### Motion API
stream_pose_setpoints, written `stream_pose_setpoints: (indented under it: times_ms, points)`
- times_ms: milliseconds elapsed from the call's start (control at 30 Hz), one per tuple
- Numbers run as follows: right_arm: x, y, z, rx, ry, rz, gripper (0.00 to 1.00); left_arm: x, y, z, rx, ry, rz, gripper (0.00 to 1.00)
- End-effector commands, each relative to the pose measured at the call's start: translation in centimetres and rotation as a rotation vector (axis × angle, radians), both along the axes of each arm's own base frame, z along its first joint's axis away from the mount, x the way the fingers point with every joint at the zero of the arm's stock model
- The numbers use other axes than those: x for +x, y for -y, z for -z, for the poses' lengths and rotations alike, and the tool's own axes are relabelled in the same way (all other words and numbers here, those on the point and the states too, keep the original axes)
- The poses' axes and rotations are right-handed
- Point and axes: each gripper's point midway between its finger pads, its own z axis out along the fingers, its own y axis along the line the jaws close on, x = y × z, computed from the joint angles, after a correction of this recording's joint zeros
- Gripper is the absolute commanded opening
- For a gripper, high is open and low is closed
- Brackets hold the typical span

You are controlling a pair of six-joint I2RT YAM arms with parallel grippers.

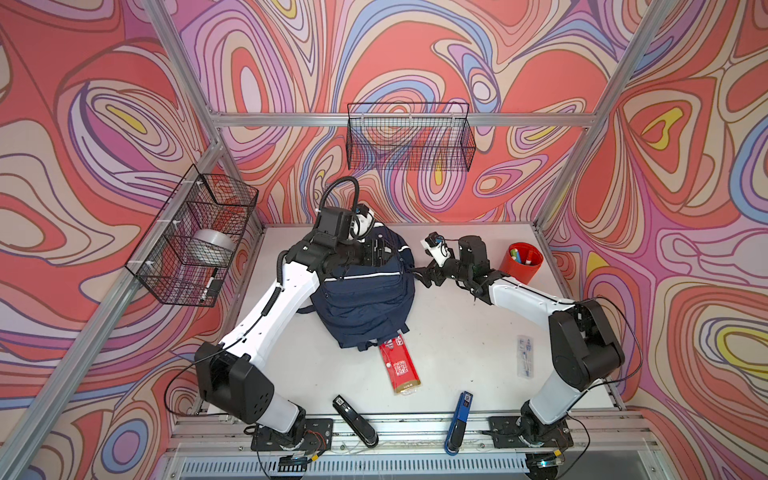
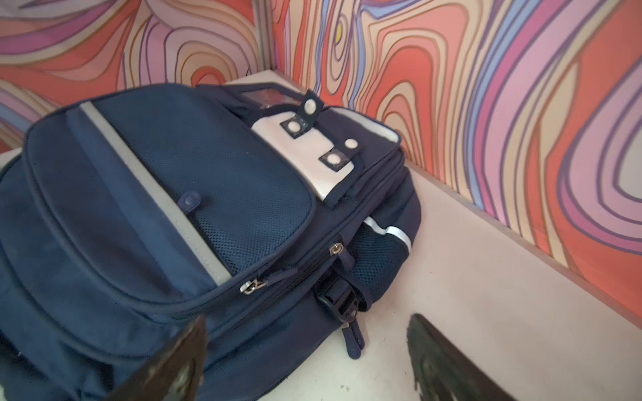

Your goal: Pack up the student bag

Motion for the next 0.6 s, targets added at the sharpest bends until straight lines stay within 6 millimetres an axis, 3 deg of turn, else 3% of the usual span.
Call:
stream_pose_setpoints:
  times_ms: [0, 67, 133, 267, 467, 567]
  points:
    - [-0.3, -0.1, 0.0, 0.006, -0.041, -0.109, 0.85, -2.3, -1.3, 2.2, 0.314, 0.119, 0.303, 0.81]
    - [-0.1, -0.1, -0.2, 0.034, -0.015, -0.113, 0.86, -3.0, -2.0, 3.7, 0.428, 0.169, 0.423, 0.82]
    - [0.3, -0.2, 1.2, 0.033, -0.022, -0.111, 0.86, -2.4, -2.9, 4.9, 0.517, 0.233, 0.441, 0.82]
    - [0.7, -0.5, 1.8, 0.029, -0.013, -0.133, 0.86, -1.5, -3.1, 7.3, 0.646, 0.261, 0.491, 0.81]
    - [0.5, -0.5, 2.0, 0.029, -0.005, -0.140, 0.85, -2.0, -2.1, 9.1, 0.683, 0.244, 0.559, 0.77]
    - [0.4, -0.4, 2.2, 0.030, 0.000, -0.130, 0.85, -1.3, -2.4, 9.9, 0.751, 0.273, 0.547, 0.76]
